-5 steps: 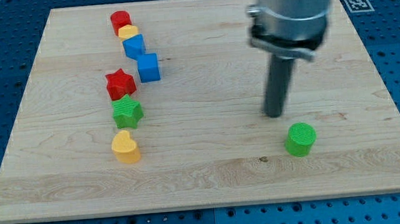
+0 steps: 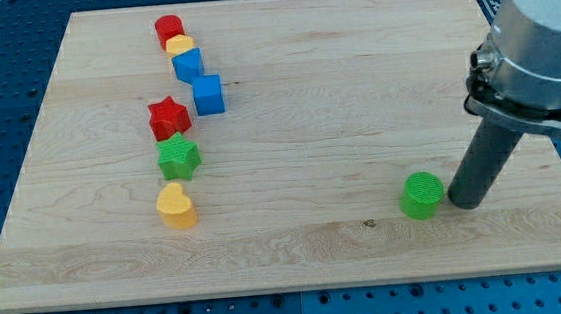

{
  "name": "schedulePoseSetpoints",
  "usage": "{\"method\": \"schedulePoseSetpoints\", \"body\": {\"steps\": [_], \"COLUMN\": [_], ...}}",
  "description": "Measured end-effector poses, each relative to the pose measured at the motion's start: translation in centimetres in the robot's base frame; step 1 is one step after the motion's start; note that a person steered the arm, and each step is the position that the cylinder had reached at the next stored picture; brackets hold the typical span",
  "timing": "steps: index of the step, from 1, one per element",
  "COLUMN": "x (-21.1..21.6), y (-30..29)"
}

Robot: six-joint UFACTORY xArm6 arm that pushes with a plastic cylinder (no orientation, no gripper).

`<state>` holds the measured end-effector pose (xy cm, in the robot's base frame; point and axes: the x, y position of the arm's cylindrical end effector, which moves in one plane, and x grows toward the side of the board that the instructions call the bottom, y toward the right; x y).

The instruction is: Push the green circle towards the bottom center of the board

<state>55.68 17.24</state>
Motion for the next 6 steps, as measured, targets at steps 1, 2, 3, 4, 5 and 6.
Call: {"method": "schedulePoseSetpoints", "body": {"steps": [1,2,3,4,5,6], "x": [0.3,-0.8,-1.3,-1.7,-2.1,-2.1], "y": [-2.1,-3.0,-3.0,-3.1,-3.4,-4.3]}}
